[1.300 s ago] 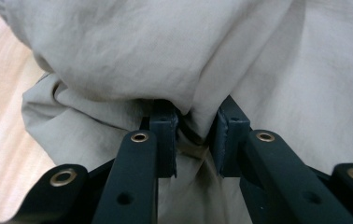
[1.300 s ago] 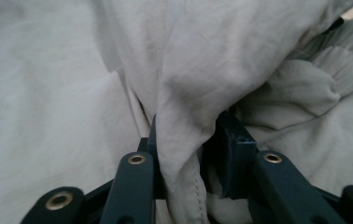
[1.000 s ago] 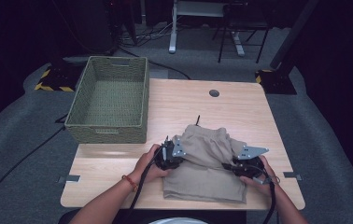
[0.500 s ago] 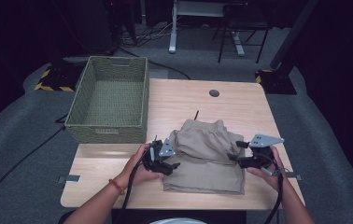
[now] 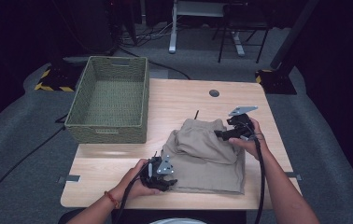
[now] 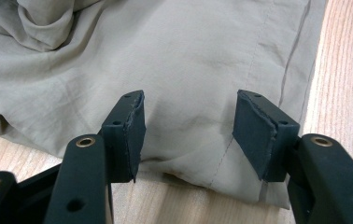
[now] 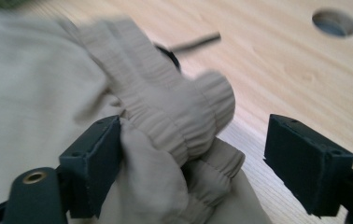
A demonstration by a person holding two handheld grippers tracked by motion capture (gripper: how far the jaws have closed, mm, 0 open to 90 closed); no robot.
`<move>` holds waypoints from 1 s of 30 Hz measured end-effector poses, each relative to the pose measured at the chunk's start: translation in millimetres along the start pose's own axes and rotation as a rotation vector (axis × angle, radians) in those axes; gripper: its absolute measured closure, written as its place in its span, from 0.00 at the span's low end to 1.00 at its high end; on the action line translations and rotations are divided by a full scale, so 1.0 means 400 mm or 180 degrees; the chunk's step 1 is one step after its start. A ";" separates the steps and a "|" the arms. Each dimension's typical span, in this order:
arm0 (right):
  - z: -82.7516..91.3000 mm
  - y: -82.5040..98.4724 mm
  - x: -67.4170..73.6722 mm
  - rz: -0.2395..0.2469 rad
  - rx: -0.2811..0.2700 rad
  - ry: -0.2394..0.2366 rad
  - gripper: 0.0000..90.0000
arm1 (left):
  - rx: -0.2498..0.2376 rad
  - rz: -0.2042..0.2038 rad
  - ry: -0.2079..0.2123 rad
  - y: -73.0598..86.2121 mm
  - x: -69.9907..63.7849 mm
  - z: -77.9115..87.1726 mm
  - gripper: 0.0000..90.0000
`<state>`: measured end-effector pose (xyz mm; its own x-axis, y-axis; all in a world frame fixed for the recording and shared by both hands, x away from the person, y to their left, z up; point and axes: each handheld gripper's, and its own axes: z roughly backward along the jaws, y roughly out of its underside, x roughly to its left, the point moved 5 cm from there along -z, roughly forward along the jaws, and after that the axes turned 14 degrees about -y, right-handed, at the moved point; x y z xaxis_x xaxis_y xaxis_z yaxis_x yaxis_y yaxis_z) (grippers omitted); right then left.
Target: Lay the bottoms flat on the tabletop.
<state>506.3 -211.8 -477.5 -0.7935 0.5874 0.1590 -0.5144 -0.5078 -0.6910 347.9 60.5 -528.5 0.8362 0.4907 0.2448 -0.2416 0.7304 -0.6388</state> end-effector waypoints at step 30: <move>0.026 0.032 0.090 0.0509 -0.0101 0.0094 0.44 | -0.0049 0.0287 0.0052 0.000 0.005 -0.015 0.52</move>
<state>467.8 -203.6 -473.2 -0.8543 0.5192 0.0246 -0.3713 -0.5764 -0.7279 352.5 58.7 -532.6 0.8193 0.5463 0.1739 -0.3088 0.6761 -0.6690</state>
